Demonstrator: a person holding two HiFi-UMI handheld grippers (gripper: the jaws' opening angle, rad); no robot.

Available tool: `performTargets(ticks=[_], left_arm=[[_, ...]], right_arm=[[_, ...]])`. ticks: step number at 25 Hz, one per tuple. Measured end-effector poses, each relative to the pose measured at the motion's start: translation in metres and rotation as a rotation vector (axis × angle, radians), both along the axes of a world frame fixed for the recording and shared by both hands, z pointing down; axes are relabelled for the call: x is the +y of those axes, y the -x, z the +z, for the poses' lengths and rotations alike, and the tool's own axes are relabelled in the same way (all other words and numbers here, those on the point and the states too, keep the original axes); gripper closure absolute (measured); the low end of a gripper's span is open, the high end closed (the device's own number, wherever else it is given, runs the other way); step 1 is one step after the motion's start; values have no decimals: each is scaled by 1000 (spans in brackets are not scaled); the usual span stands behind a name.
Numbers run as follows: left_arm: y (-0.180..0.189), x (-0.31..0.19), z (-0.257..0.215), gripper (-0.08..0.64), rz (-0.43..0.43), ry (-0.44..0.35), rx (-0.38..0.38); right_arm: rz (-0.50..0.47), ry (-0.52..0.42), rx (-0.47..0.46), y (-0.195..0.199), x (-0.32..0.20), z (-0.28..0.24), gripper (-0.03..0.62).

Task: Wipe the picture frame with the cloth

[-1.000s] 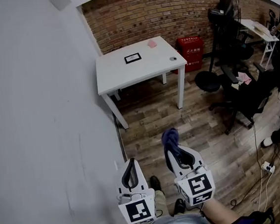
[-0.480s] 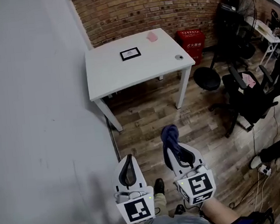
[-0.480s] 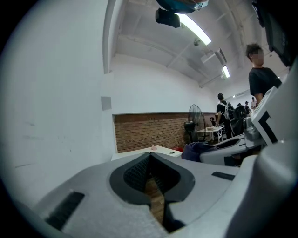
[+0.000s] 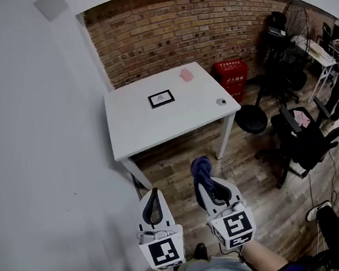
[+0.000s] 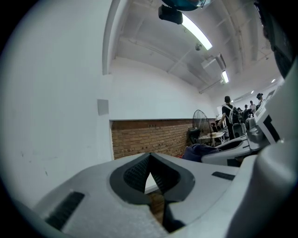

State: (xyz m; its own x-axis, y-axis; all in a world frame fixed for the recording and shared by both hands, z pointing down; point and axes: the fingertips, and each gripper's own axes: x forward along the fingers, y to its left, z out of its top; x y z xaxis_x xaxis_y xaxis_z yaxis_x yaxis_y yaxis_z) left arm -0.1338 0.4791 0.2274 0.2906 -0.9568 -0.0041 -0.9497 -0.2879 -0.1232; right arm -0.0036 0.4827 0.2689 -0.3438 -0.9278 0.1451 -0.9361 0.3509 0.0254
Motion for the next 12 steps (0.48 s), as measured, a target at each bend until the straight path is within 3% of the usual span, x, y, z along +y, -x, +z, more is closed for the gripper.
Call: performTargets(ticks=[8, 12], left_arm=[[-20, -47, 8, 552, 35, -14, -45], [-29, -76, 21, 552, 41, 22, -57]], right_arm=[[50, -21, -11, -25, -46, -2, 512], [62, -4, -25, -37, -79, 6, 512]])
